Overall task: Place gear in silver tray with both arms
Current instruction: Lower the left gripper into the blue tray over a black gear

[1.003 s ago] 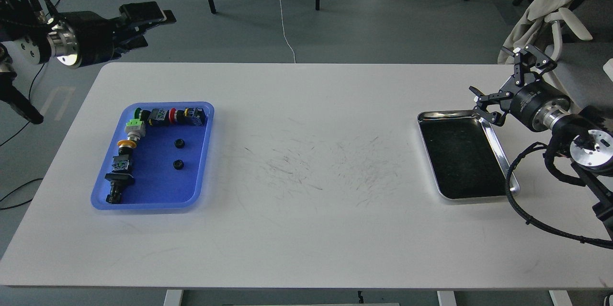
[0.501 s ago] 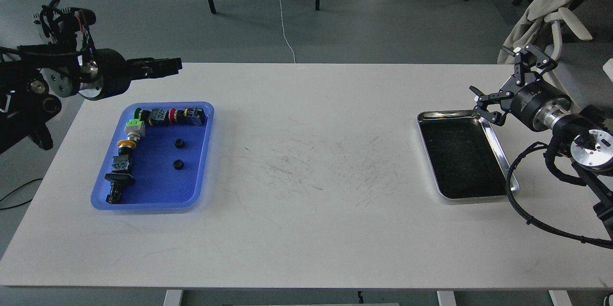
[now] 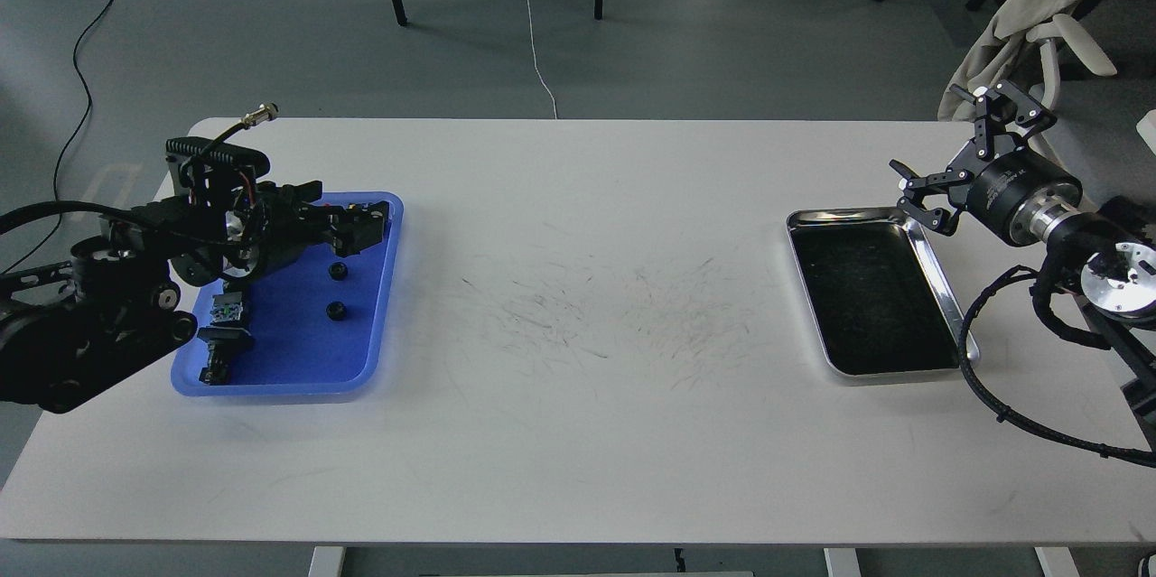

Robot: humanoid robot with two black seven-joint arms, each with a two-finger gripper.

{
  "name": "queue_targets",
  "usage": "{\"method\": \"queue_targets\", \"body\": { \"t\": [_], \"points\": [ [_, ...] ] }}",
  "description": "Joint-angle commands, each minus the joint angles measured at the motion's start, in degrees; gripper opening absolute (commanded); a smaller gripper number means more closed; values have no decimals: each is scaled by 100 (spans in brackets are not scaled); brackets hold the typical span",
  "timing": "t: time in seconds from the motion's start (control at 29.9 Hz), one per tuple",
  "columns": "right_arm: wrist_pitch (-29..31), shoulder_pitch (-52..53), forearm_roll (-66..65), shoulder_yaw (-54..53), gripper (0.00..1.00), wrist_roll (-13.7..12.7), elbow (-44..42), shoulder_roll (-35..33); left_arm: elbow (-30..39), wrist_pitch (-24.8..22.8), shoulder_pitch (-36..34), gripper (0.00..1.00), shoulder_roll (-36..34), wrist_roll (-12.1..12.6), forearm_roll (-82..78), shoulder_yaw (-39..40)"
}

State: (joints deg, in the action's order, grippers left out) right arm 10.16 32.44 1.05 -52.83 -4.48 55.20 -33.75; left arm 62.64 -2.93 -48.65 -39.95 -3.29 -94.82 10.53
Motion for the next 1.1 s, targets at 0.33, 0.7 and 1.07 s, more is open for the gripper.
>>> {"method": "queue_targets", "body": {
  "t": [0.33,0.7,1.07],
  "points": [
    [-23,8,0,-79,99,0,8,-96,-691,802,505,93,215,-181,-380,-7],
    [-32,52,0,-79,99,-18,26,-210,-1271,1137,805,90,602,-207,-362,-7],
    [-50,78,0,-52,99,-27,35,-219,-1561,1163,884,90,839,-603,-239,2]
  ]
}}
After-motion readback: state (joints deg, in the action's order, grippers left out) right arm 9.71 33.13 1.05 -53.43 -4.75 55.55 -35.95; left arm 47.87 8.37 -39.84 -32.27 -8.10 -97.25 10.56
